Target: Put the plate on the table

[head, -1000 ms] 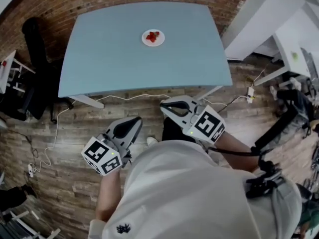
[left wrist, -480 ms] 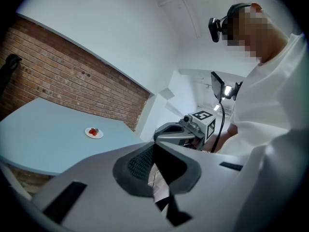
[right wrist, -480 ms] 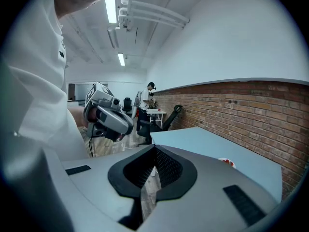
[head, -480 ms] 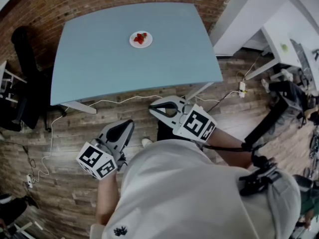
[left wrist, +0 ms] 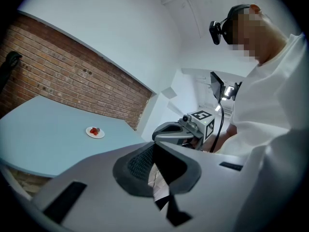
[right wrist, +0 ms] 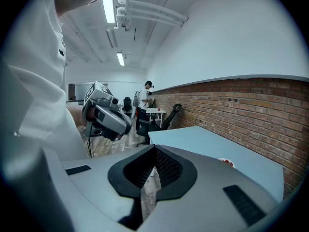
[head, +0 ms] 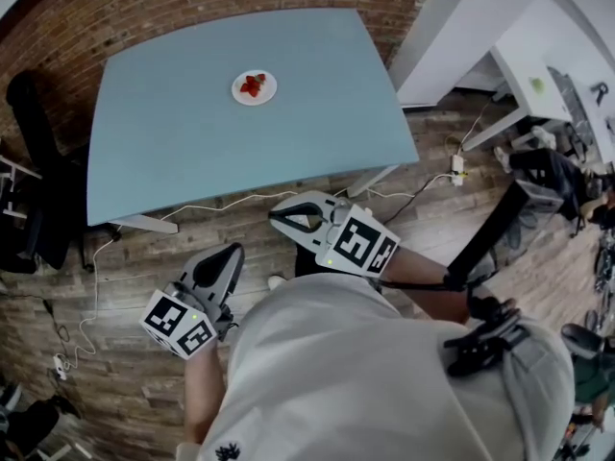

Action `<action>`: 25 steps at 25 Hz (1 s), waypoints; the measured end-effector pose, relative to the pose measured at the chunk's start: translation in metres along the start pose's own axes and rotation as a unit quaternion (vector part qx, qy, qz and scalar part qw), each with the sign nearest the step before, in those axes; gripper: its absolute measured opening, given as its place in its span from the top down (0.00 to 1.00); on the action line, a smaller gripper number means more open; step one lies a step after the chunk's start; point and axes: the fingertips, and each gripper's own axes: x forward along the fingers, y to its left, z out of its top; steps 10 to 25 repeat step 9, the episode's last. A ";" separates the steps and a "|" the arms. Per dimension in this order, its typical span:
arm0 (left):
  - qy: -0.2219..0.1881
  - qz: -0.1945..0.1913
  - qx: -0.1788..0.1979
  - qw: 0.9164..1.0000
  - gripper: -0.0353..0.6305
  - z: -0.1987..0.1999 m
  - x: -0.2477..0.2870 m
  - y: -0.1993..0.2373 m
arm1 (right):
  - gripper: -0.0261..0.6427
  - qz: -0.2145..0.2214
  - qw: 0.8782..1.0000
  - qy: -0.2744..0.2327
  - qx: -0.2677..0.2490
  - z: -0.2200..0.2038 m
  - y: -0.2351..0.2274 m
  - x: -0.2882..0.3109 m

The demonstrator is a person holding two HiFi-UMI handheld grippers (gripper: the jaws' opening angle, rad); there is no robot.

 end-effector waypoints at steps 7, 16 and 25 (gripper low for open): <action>0.020 -0.003 -0.004 1.000 0.95 0.005 0.031 0.025 | 0.95 -0.009 1.000 0.006 0.014 -0.010 -0.040 0.007; 0.026 -0.005 -0.004 1.000 0.95 0.009 0.043 0.035 | 0.95 -0.013 1.000 0.009 0.019 -0.015 -0.055 0.010; 0.026 -0.005 -0.004 1.000 0.95 0.009 0.043 0.035 | 0.95 -0.013 1.000 0.009 0.019 -0.015 -0.055 0.010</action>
